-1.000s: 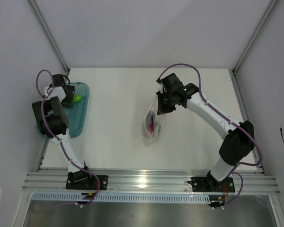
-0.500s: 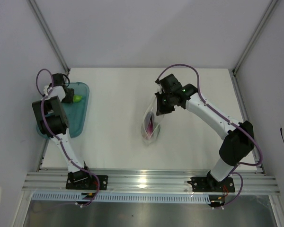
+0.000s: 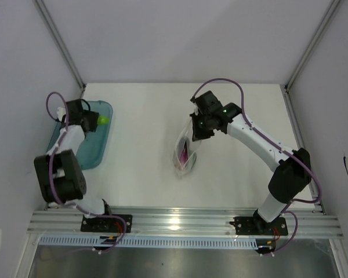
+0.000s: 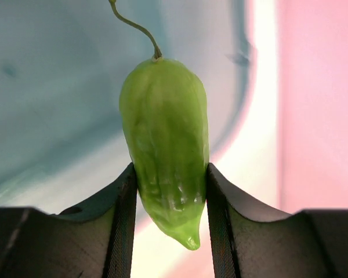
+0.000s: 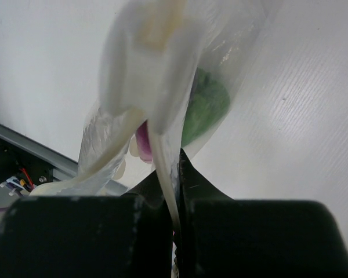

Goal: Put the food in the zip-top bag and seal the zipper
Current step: Pick up the fake vegetable from the bin, then place the fake vegetable in the zipper food storage bag.

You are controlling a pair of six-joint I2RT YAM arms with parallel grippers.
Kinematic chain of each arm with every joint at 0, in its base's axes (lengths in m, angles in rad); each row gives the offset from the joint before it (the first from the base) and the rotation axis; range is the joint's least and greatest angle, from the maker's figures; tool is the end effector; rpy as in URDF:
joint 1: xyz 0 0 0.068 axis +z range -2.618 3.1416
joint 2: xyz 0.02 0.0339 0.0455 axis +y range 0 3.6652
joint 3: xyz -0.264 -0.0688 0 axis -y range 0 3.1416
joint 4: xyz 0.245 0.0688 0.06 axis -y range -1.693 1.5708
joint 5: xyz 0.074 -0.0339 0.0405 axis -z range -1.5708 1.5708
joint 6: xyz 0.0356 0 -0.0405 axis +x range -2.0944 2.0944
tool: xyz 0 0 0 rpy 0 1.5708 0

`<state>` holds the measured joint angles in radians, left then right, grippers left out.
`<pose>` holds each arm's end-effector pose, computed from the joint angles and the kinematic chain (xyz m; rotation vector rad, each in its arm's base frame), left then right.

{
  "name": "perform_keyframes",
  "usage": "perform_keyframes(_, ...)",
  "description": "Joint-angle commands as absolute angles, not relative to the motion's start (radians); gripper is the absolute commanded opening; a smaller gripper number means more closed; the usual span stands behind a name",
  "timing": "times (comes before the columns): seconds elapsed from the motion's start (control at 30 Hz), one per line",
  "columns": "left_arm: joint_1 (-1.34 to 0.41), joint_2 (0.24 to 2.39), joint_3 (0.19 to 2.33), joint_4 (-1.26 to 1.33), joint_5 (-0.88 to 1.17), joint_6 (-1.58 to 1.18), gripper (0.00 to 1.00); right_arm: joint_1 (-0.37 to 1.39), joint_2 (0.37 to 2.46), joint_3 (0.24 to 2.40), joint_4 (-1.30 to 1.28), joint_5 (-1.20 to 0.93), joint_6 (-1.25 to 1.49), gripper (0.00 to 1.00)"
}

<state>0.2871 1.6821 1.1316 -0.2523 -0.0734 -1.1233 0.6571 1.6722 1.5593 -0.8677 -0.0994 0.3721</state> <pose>0.3499 0.1060 0.2201 -1.5783 1.7994 -0.3123 0.2812 0.2214 0.3172 -0.4128 2.5975 0.5073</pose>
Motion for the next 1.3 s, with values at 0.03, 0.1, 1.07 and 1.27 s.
perform_keyframes(0.03,0.2,1.39,0.926,-0.013,0.072,-1.094,0.01,0.663,1.652,1.612,-0.884,-0.064,0.391,0.0)
perform_keyframes(0.1,0.152,1.275,0.859,0.07,0.126,-1.059,0.01,0.664,1.658,1.624,-0.896,-0.058,0.391,0.0)
perform_keyframes(1.07,-0.657,1.052,0.818,0.33,0.471,-0.655,0.01,0.704,1.689,1.723,-0.928,-0.089,0.437,0.0)
perform_keyframes(1.27,-0.672,1.077,0.769,0.311,0.42,-0.655,0.01,0.7,1.66,1.721,-0.917,-0.123,0.454,0.0)
